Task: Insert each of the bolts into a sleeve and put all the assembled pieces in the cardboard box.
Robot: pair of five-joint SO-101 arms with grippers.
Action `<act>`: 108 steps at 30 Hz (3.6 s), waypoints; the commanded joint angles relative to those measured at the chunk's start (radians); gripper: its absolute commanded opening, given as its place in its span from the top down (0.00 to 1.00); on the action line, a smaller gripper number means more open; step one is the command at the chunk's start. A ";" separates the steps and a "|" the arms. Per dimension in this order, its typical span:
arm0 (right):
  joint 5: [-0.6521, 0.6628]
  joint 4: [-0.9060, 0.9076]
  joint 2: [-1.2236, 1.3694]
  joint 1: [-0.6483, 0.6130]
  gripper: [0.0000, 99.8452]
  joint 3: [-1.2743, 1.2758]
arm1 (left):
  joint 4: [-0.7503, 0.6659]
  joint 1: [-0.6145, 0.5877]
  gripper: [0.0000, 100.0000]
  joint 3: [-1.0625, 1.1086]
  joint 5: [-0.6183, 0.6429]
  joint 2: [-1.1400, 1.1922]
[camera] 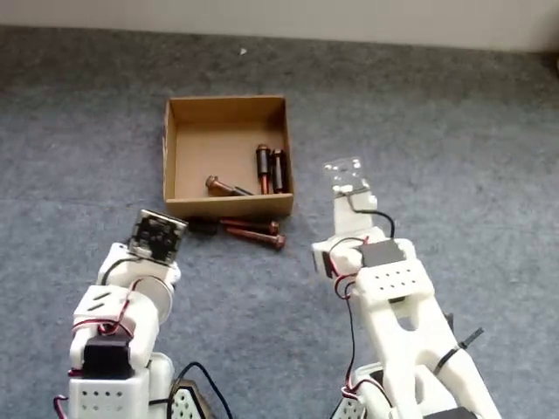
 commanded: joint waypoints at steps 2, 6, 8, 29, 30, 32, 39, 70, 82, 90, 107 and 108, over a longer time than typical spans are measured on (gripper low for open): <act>-0.048 -0.033 -0.038 0.087 0.99 -0.007 | 0.144 0.182 1.00 -0.165 -0.058 0.008; -0.048 -0.082 -0.038 0.147 0.99 0.001 | 0.180 0.274 1.00 -0.199 -0.060 0.010; -0.048 -0.088 -0.038 0.171 0.99 -0.004 | 0.175 0.308 1.00 -0.208 -0.064 0.045; -0.104 -0.128 -0.041 0.326 0.99 -0.007 | 0.170 0.530 0.88 -0.897 -0.440 1.369; -0.104 -0.128 -0.041 0.326 0.99 -0.007 | 0.170 0.533 0.88 -0.932 -0.454 1.426; -0.104 -0.128 -0.041 0.326 0.99 -0.007 | 0.170 0.533 0.88 -1.001 -0.485 1.534; -0.104 -0.128 -0.041 0.326 0.99 -0.005 | 0.170 0.533 0.88 -1.219 -0.514 1.822; -0.103 -0.130 -0.041 0.326 0.99 -0.007 | 0.272 0.562 0.99 -1.517 -0.508 2.216; -0.104 -0.130 -0.041 0.355 0.99 -0.007 | 0.259 0.542 0.99 -1.299 -0.431 1.886; -0.104 -0.130 -0.041 0.352 0.99 -0.007 | 0.098 0.524 0.99 -1.001 -0.282 1.521; -0.097 -0.097 -0.367 0.251 0.99 0.073 | -0.232 0.414 0.99 -0.555 0.133 0.866; -0.097 -0.099 -0.406 0.237 0.99 0.094 | -0.236 0.409 0.99 -0.544 0.153 0.834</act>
